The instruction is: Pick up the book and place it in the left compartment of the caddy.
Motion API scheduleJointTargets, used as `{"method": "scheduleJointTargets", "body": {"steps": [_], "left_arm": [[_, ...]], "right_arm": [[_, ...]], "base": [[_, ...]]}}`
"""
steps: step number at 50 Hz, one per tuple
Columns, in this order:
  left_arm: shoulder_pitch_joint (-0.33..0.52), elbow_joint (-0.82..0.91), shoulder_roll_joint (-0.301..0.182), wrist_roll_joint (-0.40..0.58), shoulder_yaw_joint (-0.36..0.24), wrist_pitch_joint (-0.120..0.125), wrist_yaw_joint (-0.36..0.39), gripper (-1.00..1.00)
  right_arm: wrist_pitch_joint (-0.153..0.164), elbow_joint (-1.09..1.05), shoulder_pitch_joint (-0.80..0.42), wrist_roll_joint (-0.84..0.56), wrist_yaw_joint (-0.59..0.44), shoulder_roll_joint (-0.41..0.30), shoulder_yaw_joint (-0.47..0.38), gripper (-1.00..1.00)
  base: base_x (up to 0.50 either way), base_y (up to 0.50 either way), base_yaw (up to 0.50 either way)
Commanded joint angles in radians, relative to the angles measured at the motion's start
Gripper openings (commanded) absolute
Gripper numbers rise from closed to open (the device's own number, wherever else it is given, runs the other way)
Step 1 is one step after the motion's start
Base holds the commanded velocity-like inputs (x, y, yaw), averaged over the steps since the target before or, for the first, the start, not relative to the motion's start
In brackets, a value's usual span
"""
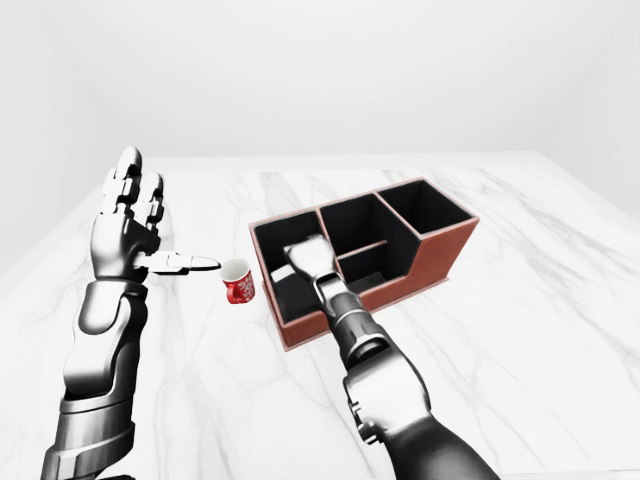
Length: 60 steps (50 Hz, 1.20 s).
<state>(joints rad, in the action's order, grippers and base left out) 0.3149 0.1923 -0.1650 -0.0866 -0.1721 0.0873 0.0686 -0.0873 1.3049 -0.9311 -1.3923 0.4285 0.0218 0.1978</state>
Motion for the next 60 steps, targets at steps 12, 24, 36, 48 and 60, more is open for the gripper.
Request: {"method": "scheduleJointTargets", "body": {"steps": [12,24,36,48,60], "left_arm": [[0.002,-0.003,0.000,0.000,0.001,0.000,0.000,1.00],[0.001,-0.002,0.001,0.001,0.002,0.000,0.002,1.00],[-0.001,0.001,0.002,0.002,0.002,0.000,0.001,1.00],[0.004,0.017,-0.001,0.003,0.000,0.000,-0.003,1.00],[0.011,0.024,-0.005,-0.002,-0.004,0.000,-0.003,1.00]], "right_arm": [[0.000,-0.026,-0.010,0.005,0.025,0.003,-0.018,-0.01],[0.000,-0.036,-0.011,0.008,0.024,0.002,-0.018,0.25],[0.000,-0.069,-0.006,0.017,0.015,-0.005,-0.019,0.26],[0.000,-0.495,0.095,0.112,-0.212,-0.058,-0.067,0.27],[0.000,-1.096,0.248,0.363,-0.577,-0.085,-0.140,0.28]], "base": [[0.00,0.00,0.00],[0.00,0.00,0.00],[0.00,0.00,0.00],[0.00,0.00,0.00],[0.00,0.00,0.00]]}}
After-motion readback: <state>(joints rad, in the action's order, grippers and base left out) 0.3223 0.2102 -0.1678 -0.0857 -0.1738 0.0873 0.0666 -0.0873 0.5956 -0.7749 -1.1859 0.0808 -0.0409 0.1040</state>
